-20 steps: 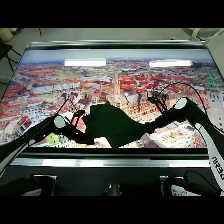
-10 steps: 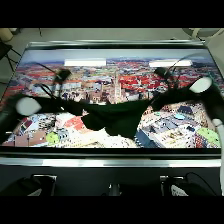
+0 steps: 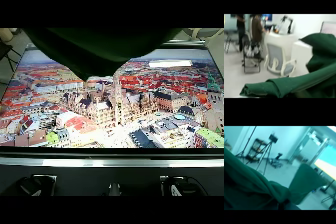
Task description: Fold the shirts.
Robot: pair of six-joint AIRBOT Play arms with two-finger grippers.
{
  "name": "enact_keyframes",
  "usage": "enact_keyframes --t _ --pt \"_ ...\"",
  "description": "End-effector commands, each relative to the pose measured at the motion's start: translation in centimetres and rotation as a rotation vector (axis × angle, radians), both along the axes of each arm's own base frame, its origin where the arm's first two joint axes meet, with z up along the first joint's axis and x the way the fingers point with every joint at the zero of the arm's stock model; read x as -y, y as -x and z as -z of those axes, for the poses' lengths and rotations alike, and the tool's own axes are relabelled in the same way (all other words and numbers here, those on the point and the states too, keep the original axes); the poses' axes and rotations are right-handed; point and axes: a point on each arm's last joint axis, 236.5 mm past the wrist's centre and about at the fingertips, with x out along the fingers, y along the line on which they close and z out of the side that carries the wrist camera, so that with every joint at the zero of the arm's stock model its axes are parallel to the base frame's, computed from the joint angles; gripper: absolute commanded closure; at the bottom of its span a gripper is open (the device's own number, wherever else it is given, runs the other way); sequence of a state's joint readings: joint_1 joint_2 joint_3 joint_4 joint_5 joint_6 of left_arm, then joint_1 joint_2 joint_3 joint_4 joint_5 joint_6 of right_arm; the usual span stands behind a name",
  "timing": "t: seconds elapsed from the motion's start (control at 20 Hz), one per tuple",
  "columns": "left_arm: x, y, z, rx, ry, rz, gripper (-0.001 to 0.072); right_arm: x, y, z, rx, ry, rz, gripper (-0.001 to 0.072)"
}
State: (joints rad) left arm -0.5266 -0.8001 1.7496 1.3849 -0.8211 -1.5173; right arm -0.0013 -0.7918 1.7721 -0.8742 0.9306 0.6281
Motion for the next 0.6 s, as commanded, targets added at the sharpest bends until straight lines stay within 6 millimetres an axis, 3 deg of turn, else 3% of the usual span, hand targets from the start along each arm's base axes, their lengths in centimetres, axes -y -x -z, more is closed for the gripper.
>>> enact_keyframes --t 0.0,0.15,0.25,0.35,0.55 --pt "-0.6 1.5 -2.6 0.106 -0.004 -0.009 0.0682 1.4 3.2 -1.2 0.042 0.038 0.074 0.0698" --pt "-1.5 -1.7 1.4 -0.009 -0.121 -0.114 0.0682 2.6 0.8 3.4 -0.124 0.136 0.133 0.0697" --pt "-1.0 -4.6 6.3 -0.176 -0.157 -0.153 0.0681 2.9 -1.7 9.2 -0.338 0.239 0.127 0.0697" --pt "1.5 -7.3 13.0 -0.332 -0.22 -0.13 0.0681 2.6 -3.6 16.6 -0.624 0.326 0.055 0.0697" --pt "4.6 -12.0 31.6 -0.643 -0.449 -0.126 0.0681 2.6 -8.4 31.8 -1.107 0.372 -0.046 0.0696"
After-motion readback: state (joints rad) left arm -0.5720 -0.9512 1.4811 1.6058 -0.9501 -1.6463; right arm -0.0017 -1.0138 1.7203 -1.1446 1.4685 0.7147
